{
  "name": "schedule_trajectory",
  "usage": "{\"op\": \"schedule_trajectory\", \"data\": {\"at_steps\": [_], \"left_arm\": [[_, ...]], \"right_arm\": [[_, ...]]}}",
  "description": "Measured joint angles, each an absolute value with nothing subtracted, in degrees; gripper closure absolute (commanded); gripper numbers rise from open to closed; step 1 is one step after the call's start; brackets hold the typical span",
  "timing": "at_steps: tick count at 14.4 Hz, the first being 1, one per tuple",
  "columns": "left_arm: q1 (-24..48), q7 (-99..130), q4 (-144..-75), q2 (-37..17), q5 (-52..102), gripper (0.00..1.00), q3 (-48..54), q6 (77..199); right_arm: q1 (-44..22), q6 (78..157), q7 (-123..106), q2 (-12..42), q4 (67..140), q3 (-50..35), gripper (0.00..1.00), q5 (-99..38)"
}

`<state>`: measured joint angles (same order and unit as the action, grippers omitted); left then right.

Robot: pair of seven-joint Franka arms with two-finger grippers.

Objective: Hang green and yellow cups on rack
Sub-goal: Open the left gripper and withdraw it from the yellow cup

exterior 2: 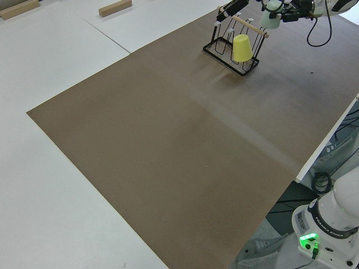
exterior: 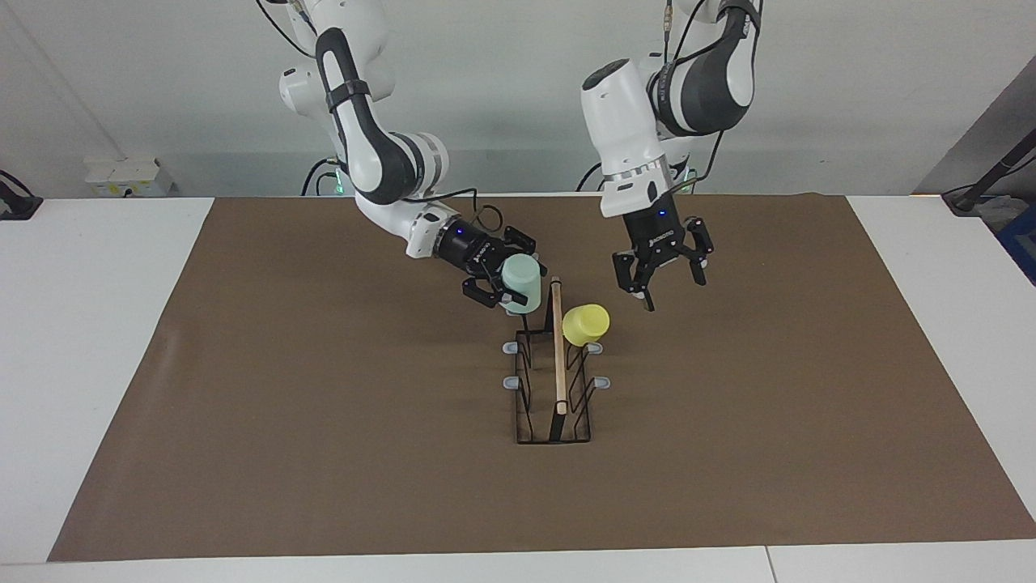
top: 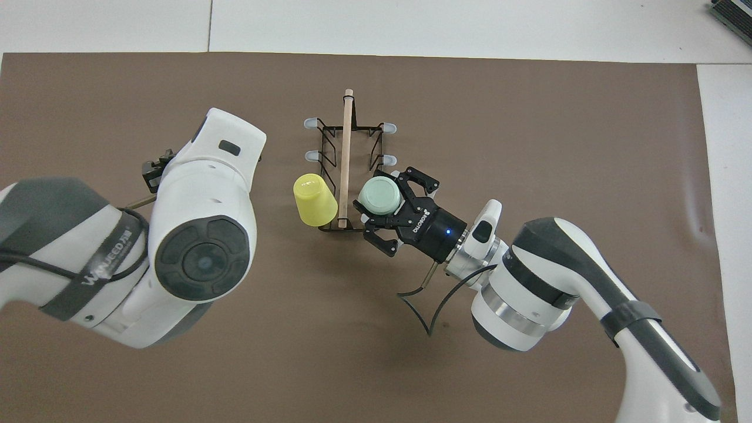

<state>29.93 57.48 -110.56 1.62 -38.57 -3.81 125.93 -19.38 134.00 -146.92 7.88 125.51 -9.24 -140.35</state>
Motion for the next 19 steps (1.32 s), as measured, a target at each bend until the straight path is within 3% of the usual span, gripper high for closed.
{"op": "schedule_trajectory", "data": {"at_steps": [5, 13, 14, 15, 16, 19], "left_arm": [[21.44, 30.84, -109.57, 2.14, -23.64, 0.00, -3.91, 126.63], [8.37, 0.51, -99.58, 0.31, -6.64, 0.00, -3.98, 117.75], [6.82, -1.30, -97.64, -0.34, -4.75, 0.00, -4.00, 115.19], [5.33, -2.87, -95.95, -0.95, -3.21, 0.00, -4.01, 112.72], [4.06, -4.11, -94.59, -1.41, -2.21, 0.00, -4.01, 110.70], [2.44, -5.29, -90.63, -2.64, -0.48, 0.00, -3.94, 104.70]], "right_arm": [[-19.21, 130.58, -150.57, 11.37, 126.04, -9.13, 1.00, -141.44], [-16.36, 118.83, -156.51, 19.54, 127.74, -8.64, 0.99, -141.71], [-16.38, 118.83, -156.51, 19.53, 127.74, -8.70, 0.81, -141.71], [-16.39, 118.84, -156.51, 19.52, 127.72, -8.74, 0.17, -141.71], [-16.39, 118.88, -156.51, 19.52, 127.70, -8.75, 0.00, -141.71], [-16.42, 119.45, -156.51, 19.52, 127.40, -8.76, 0.00, -141.71]]}}
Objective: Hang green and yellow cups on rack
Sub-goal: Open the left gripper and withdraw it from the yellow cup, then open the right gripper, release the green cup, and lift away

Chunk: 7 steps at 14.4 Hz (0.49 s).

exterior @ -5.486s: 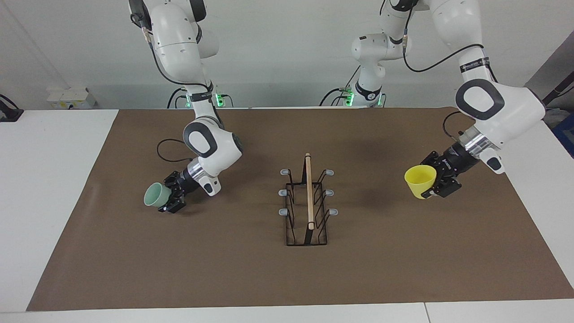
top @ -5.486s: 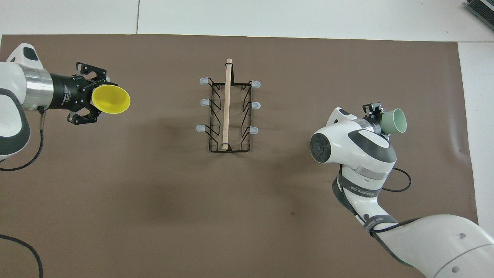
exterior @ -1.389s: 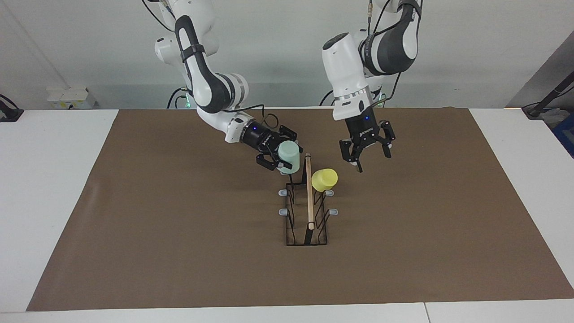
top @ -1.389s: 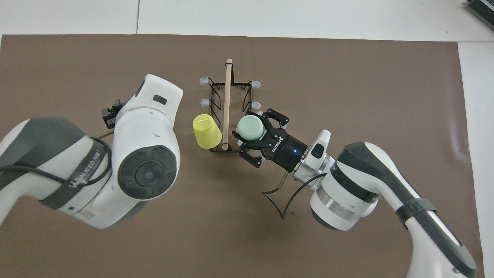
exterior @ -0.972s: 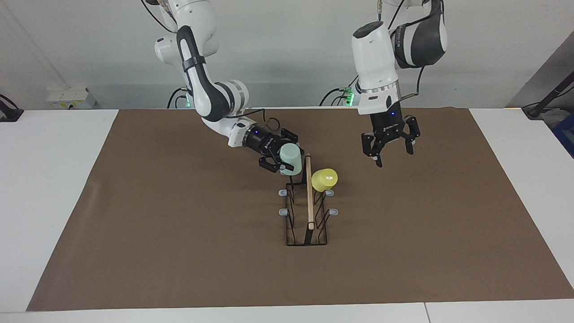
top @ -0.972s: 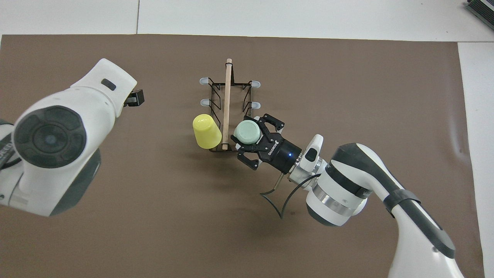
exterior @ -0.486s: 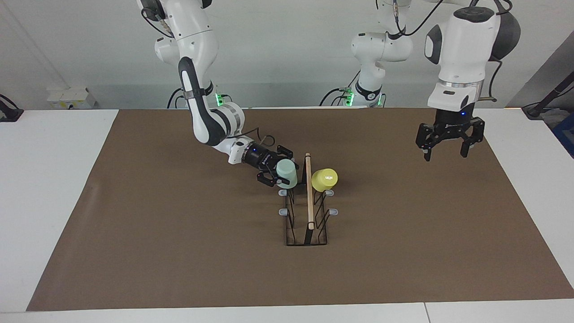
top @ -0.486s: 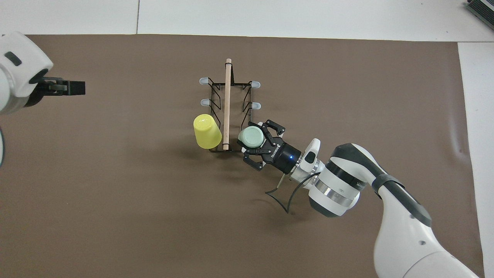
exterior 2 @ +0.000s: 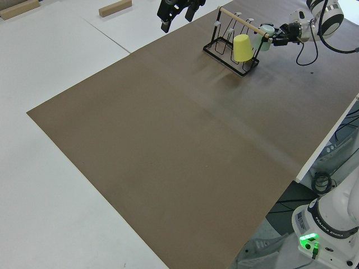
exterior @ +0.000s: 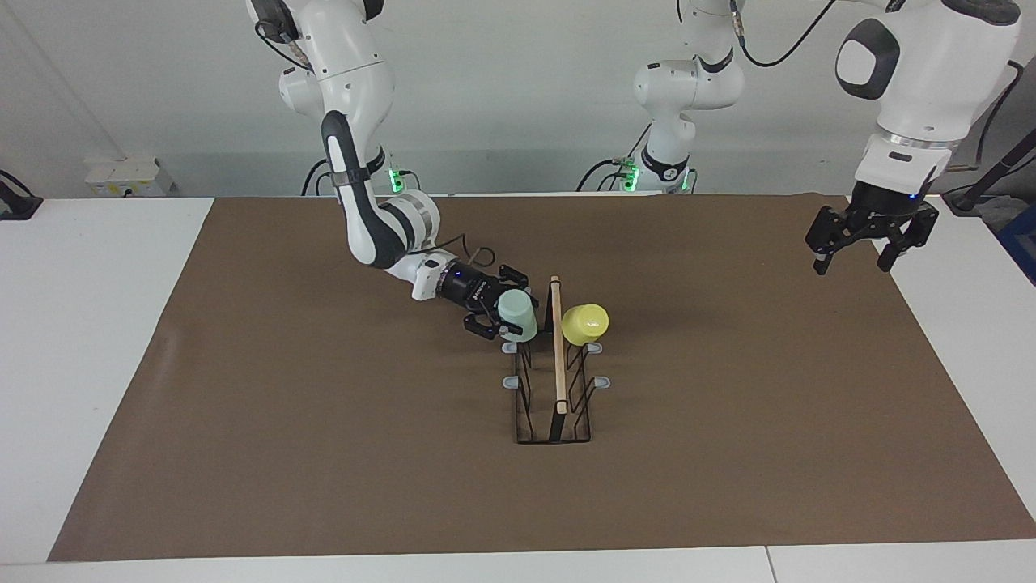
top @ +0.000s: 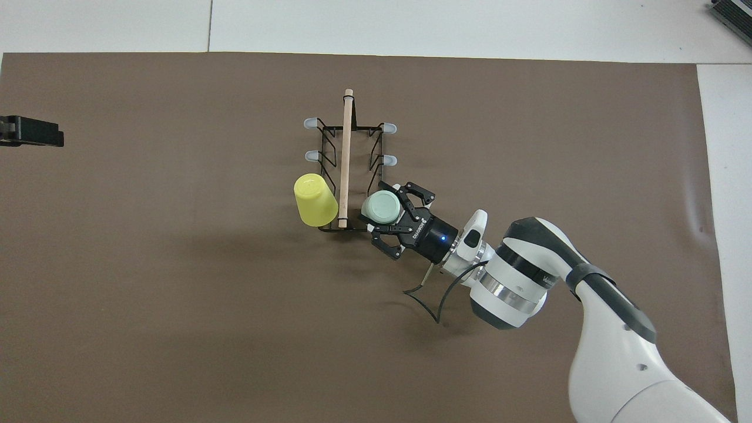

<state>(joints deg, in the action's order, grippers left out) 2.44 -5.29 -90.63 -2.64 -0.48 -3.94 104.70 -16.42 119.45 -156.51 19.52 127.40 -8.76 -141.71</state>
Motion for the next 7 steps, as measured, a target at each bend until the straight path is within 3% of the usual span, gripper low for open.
{"op": "schedule_trajectory", "data": {"at_steps": [3, 7], "left_arm": [[2.42, -5.30, -88.16, -3.34, 0.06, 0.00, -3.73, 101.11], [2.43, -5.79, -87.40, -3.31, 0.09, 0.00, -3.54, 96.44]], "right_arm": [[-16.88, 124.30, -156.51, 19.08, 125.49, -8.82, 0.00, -141.71], [-19.26, 139.37, -153.30, 13.38, 121.54, -9.29, 0.00, -141.71]]}}
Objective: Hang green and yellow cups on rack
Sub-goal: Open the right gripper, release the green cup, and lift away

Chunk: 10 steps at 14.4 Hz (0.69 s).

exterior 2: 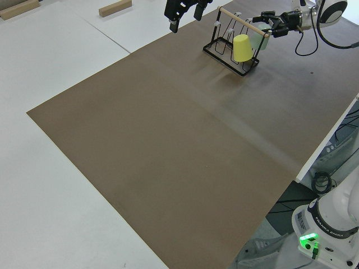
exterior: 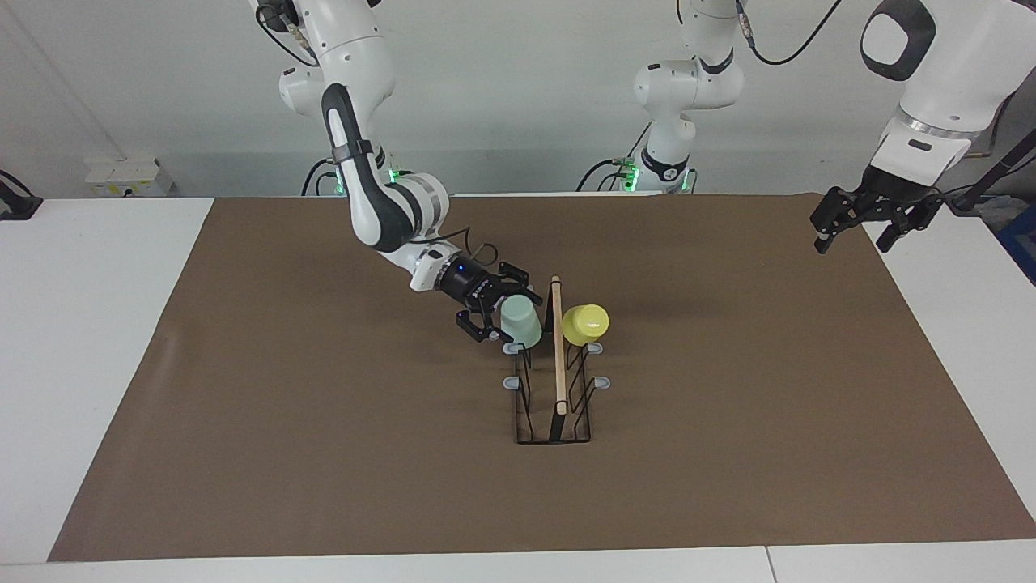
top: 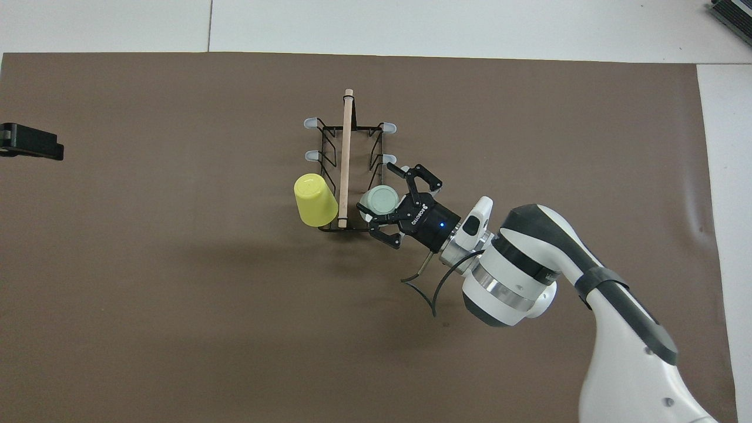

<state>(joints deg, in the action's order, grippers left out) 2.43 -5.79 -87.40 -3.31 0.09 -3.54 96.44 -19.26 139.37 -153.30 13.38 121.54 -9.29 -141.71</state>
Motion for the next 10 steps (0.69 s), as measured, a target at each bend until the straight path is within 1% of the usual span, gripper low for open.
{"op": "schedule_trajectory", "data": {"at_steps": [3, 6, 8, 10], "left_arm": [[2.42, -5.82, -87.32, -2.91, 0.09, 0.00, -3.31, 94.67], [0.72, -5.88, -87.50, -2.70, 0.09, 0.00, -1.32, 93.70], [-0.16, -5.88, -88.39, -2.41, 0.09, 0.00, 0.35, 93.36], [-0.23, -5.88, -89.25, -1.98, 0.09, 0.00, 1.01, 92.55]], "right_arm": [[-22.03, 146.93, -148.67, 8.26, 120.27, -9.41, 0.00, -141.71], [-22.10, 151.34, -147.52, 5.56, 119.21, -9.33, 0.00, -140.76], [-22.09, 155.67, -143.58, 3.81, 117.75, -9.32, 0.00, -134.69], [-21.93, 158.10, -137.40, 1.76, 116.84, -9.28, 0.00, -125.89]]}}
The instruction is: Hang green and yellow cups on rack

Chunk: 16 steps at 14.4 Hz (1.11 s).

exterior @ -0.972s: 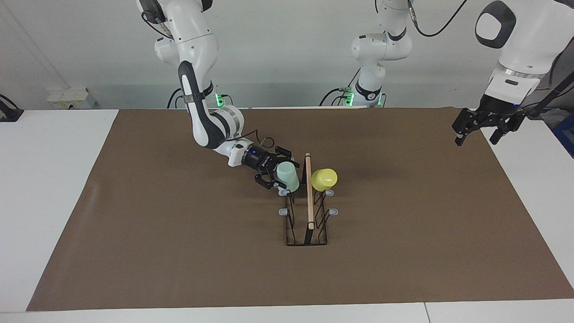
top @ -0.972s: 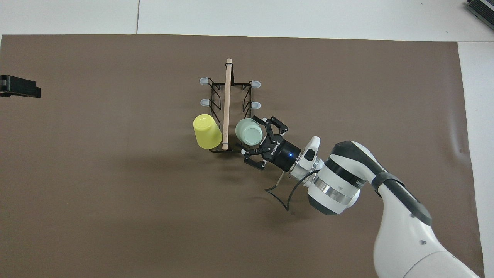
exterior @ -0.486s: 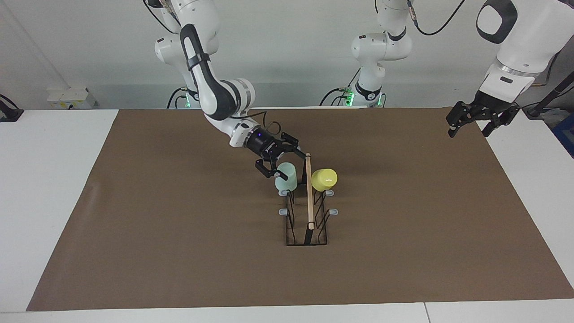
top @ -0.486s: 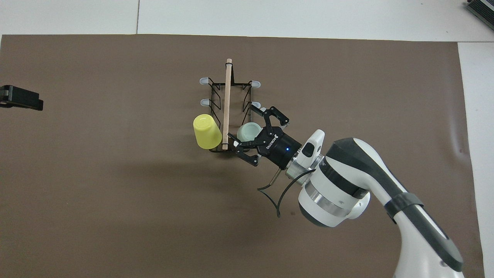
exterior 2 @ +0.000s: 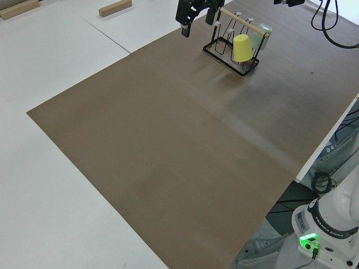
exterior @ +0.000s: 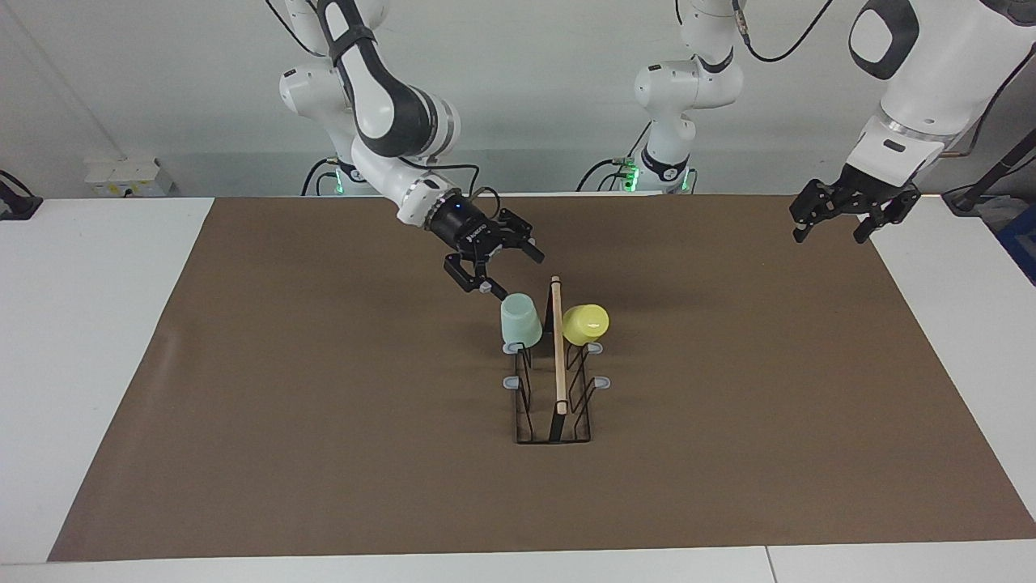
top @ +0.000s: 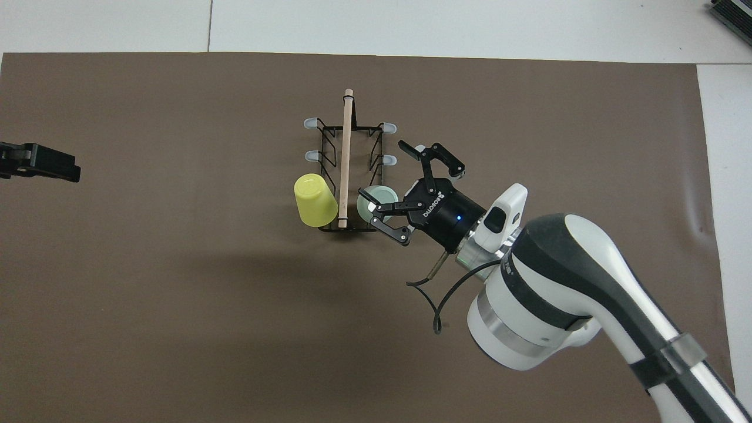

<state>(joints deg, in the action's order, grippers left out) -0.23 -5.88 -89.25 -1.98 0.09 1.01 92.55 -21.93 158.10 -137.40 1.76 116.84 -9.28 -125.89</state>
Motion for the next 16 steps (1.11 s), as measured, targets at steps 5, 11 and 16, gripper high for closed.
{"op": "schedule_trajectory", "data": {"at_steps": [5, 11, 16], "left_arm": [[-0.22, -5.88, -93.40, 0.33, -0.02, 0.00, 1.24, 92.22], [-0.15, -5.82, -94.22, 1.08, -0.18, 0.00, 1.74, 93.74], [0.89, -5.82, -93.47, 1.09, -0.45, 0.00, 1.98, 93.96]], "right_arm": [[-18.99, 158.63, -133.60, -0.30, 116.85, -9.09, 0.00, -111.53], [-8.88, 147.26, -129.03, -0.17, 117.05, -8.83, 0.00, -87.02], [5.34, 124.58, -111.62, -0.39, 112.26, -8.31, 0.00, -56.30]]}}
